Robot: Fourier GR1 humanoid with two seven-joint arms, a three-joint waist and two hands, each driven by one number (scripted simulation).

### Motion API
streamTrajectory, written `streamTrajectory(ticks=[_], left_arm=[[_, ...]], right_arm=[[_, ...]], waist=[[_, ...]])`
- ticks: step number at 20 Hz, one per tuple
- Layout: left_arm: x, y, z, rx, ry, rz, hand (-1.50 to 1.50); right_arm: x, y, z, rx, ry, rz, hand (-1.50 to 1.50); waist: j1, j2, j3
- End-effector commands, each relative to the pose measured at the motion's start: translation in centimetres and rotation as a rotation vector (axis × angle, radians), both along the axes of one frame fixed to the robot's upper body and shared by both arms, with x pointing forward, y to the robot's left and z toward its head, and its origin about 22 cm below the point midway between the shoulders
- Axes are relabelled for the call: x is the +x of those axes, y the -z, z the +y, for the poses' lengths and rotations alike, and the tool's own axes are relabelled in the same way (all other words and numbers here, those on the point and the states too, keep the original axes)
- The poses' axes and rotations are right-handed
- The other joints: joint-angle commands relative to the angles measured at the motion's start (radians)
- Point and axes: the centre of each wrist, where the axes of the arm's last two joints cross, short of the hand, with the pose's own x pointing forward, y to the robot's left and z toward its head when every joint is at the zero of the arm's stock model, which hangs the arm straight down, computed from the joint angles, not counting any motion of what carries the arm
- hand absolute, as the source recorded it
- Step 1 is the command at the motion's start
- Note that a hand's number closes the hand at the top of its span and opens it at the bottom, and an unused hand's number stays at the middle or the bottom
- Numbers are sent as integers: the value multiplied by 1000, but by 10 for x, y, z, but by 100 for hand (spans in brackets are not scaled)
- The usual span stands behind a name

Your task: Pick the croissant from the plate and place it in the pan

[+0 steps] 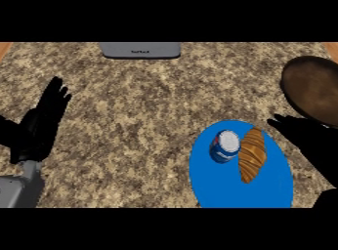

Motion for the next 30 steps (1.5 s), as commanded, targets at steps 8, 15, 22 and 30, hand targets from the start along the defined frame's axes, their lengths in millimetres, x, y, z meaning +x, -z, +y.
streamTrajectory(ticks=[8,15,22,30], left_arm=[[4,-13,8,12,-16,-18,0],[-21,9,14,-2,-1,-5,0],[1,-10,-4,-4,3,-7,0],[-3,-16,-15,-8,-11,1,0]], right_arm=[[8,24,34,-28,-24,-40,-150],[29,31,27,-100,65,10,-150],[27,31,32,-55,72,-18,-150],[62,74,55,-92,70,52,-150]], waist=[[-4,0,1],[-1,1,1],[-8,0,1],[-2,0,1]])
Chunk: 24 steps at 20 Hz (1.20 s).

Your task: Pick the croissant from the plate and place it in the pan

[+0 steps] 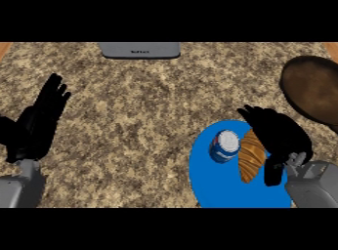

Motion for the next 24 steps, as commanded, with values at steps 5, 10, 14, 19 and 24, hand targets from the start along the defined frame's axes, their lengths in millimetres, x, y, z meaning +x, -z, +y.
streamTrajectory(ticks=[5,10,14,19,24], left_arm=[[-2,15,-10,15,3,-17,0],[8,16,13,-14,-20,3,0],[-8,16,7,13,8,6,0],[-14,20,-1,11,19,-4,0],[-5,16,6,-3,-1,5,0]], right_arm=[[5,34,-10,32,13,-4,-150],[8,43,-7,47,-3,5,-150],[1,42,14,28,-13,62,-150],[24,93,-7,73,-121,-9,150],[22,81,12,125,-107,-28,150]], waist=[[-3,0,0],[-3,0,0],[-3,-1,0],[9,1,1],[0,0,0]])
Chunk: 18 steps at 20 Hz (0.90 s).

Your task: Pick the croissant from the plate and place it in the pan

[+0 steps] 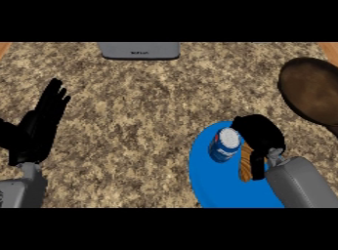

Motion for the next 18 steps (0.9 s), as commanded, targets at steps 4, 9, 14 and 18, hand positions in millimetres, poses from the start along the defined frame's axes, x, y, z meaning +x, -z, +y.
streamTrajectory(ticks=[4,9,14,18], left_arm=[[12,-4,-12,6,-8,-11,0],[-4,2,-13,-2,-9,-8,0],[21,-4,-1,-13,4,11,0],[-4,8,-3,1,-5,2,0]], right_arm=[[2,21,7,72,1,-9,150],[-5,-25,-2,98,14,-229,150],[13,-41,21,83,187,-266,150],[-3,-79,30,52,222,-489,150]], waist=[[0,11,11],[-2,8,11],[-3,11,10],[-8,3,10]])
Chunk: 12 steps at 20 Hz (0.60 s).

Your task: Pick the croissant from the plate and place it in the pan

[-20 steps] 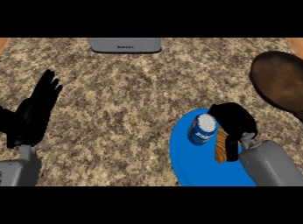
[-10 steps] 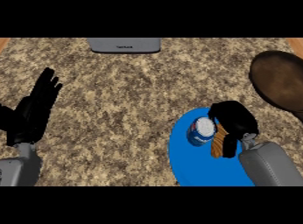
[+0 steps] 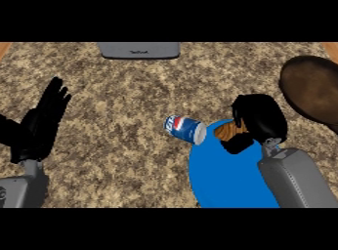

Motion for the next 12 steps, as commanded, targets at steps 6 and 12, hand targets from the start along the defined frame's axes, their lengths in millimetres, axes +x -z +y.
streamTrajectory(ticks=[6,12], left_arm=[[2,4,-4,-6,8,-3,0],[1,4,-4,24,-7,-11,0]], right_arm=[[-22,-102,20,-46,69,-381,150],[-18,-126,-1,12,131,-386,150]], waist=[[-5,-2,0],[1,2,1]])
